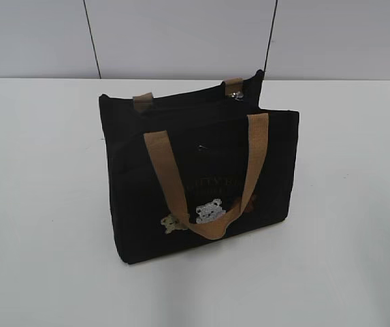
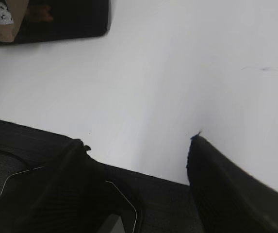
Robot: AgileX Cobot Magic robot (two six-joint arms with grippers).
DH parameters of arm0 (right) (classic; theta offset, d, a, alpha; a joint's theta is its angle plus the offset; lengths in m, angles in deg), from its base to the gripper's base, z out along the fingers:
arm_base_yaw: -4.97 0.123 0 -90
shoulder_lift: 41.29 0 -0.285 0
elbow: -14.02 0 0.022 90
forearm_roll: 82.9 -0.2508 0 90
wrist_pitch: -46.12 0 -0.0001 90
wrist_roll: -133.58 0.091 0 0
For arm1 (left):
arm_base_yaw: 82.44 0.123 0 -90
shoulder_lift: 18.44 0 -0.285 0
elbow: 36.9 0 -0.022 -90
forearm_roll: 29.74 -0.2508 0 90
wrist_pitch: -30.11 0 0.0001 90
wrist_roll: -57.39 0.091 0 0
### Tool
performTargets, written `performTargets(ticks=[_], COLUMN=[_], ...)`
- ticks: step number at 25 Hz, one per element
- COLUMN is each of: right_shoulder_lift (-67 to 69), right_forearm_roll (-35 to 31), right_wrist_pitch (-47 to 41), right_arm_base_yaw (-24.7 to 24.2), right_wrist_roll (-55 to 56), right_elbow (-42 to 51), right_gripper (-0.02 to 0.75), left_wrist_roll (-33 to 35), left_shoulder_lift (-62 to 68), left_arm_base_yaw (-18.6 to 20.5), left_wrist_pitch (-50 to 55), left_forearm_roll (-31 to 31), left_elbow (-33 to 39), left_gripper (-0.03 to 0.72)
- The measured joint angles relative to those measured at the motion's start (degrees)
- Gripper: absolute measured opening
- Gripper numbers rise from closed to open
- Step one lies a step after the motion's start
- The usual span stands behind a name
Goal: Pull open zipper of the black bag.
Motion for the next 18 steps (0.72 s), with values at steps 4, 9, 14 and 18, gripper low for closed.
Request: performTargets(ticks=[4, 9, 14, 18], right_shoulder_lift=[-7.7, -14.9, -19.8, -21.9], right_forearm_roll=[0.0, 0.0, -0.1, -0.2], right_wrist_pitch=[-1.0, -1.5, 0.3, 0.7], right_arm_base_yaw=[0.9, 0.9, 2.1, 5.5], right_wrist_roll=[0.0, 0.0, 0.0, 0.0], right_elbow=[3.4, 6.3, 7.9, 8.0], right_gripper=[0.495, 0.495, 0.495, 0.495], left_wrist_roll=[0.0, 0.1, 0.4, 1.2], left_shoulder_lift=[-7.5, -13.4, -13.5, -13.6], left_arm_base_yaw=[0.0, 0.0, 0.0, 0.0], left_wrist_pitch=[0.7, 1.1, 0.3, -3.3], left_forearm_roll=[0.0, 0.0, 0.2, 1.0], left_elbow=[1.5, 3.5, 3.8, 5.4], left_gripper=[0.496, 0.491, 0.490, 0.490])
